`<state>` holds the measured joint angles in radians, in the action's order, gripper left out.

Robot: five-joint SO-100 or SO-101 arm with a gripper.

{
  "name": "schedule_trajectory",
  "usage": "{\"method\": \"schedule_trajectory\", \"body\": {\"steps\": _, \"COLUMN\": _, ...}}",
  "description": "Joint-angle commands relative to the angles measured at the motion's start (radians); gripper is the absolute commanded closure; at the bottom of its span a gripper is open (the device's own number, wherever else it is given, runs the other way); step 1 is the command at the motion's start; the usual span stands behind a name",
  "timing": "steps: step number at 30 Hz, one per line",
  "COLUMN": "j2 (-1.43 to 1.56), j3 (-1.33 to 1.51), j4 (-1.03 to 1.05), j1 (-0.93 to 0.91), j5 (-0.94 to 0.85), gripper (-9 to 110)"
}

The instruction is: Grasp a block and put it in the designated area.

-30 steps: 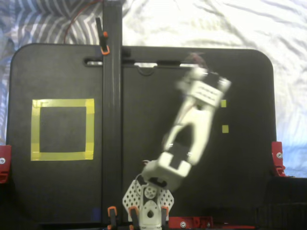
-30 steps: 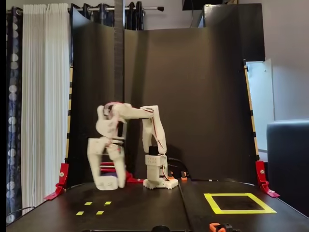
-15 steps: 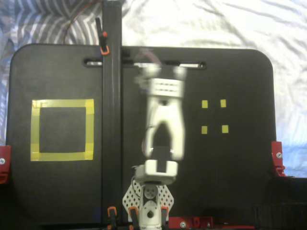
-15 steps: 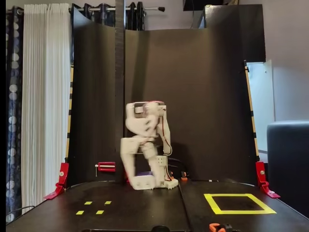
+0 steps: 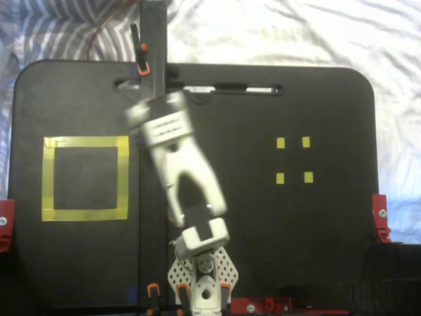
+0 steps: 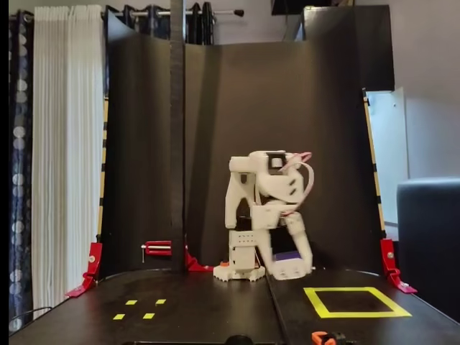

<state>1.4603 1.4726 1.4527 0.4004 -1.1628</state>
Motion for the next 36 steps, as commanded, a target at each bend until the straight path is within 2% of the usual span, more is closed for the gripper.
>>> {"method": "schedule_trajectory", "body": {"steps": 1, "j2": 0.054, "j3": -0.003, "j4": 0.021, "j1": 0.067, "j5": 0.049, "gripper": 79}}
{"method": "schedule_trajectory", "body": {"steps": 17, "j2": 0.012, "j3": 0.028, "j4": 0.026, "j1": 0.394, "j5": 0.304, "gripper": 79}}
{"method": "schedule_trajectory", "body": {"steps": 36, "j2": -0.160, "j3": 0.028, "j4": -0.140, "j1": 0.472, "j5": 0.367, "gripper": 79}}
